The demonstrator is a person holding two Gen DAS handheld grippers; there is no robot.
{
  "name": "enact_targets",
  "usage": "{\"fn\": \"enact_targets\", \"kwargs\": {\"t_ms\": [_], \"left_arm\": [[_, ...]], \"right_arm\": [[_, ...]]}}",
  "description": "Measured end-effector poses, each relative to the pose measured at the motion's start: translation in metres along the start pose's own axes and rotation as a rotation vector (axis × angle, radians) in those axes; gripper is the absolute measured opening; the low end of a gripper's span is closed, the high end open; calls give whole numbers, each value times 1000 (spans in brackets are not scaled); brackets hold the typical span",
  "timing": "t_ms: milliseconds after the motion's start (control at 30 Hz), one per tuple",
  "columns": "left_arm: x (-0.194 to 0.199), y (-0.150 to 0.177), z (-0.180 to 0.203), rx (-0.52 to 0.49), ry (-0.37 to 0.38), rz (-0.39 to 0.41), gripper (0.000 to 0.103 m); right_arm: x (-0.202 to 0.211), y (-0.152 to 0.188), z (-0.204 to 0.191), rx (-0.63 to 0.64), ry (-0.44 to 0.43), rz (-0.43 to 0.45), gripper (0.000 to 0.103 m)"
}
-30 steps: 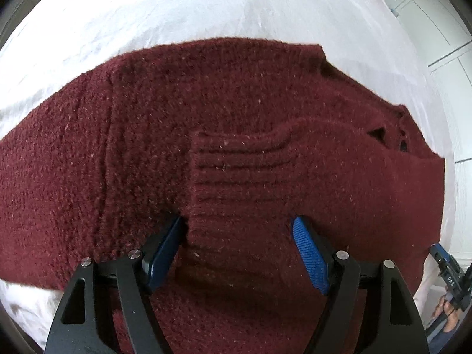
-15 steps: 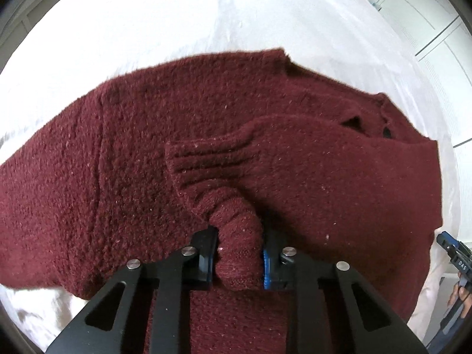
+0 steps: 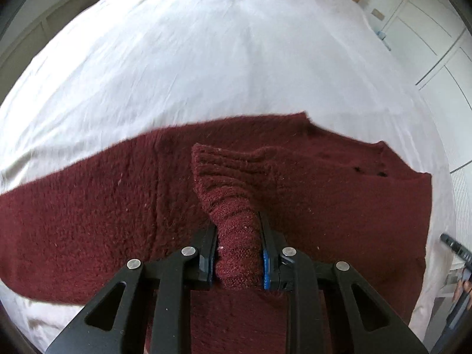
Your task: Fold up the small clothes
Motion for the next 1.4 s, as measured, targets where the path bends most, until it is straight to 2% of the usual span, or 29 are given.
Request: {"fn": "enact_targets", "kwargs": {"t_ms": [67,200,467,500,533,567,700,767,833,933,1033,1100,1200,1233,1300,1333,1367,1400], "left_arm": [[-9,5,-5,17,5,-15,19],[-26,4,-11,52,21,-34,19],[-31,1,-6,-14,-27,-39,19],[-31,1,-5,-24,-36,-38,19],[-33,2,-2,-29,-43,-38,19],[-33,2,-1,-33,-47,-38,19],[-36,0,9,-57,-54,-33,19],[-35,-1,16,-71,-35,-23,20],[-35,2,20,-77,-26,-23,20],[-50,4,22,-83,-66,-42,20],[-67,12,17,-75,-93,-56,21],[-70,14,14,-67,-92,-47,23],[-70,16,12,-69,-87,-27,25],[-67,18,10,-72,-84,-24,27],[-64,18,9,-70,-77,-23,29],[-60,20,7,-69,-69,-24,30],[-58,21,6,-59,-65,-30,32],[-51,22,4,-55,-76,-32,32]], "right_arm": [[-10,-8,-3,-18,-23,-22,64],[-31,-13,-13,-13,-42,-59,64],[-64,-23,-51,13,-100,-73,63],[-68,-24,-53,26,-87,-69,58],[-72,-26,-55,50,-56,-62,30],[-74,-26,-55,63,-33,-62,21],[-60,-32,-49,94,24,6,18],[-49,-33,-40,61,16,34,18],[-50,-30,-33,48,14,23,18],[-68,-23,-31,53,41,-19,18],[-79,-21,-30,43,43,-27,21],[-80,-22,-29,35,35,-23,26],[-73,-25,-27,32,36,0,45],[-68,-24,-26,32,47,8,58],[-53,-20,-28,46,67,36,62],[-45,-18,-31,59,66,51,67],[-39,-17,-34,72,65,63,77],[-32,-17,-37,86,65,76,81]]}}
Point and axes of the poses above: each gripper's, at about its wrist camera, not at the fingertips, and x roughly against the way its jaws point, z to its right, y to its underside, the point moved 10 cm from there along -x, roughly the way its jaws point, and after that the axes turned 4 degrees about -x, right-handed, at the moved point
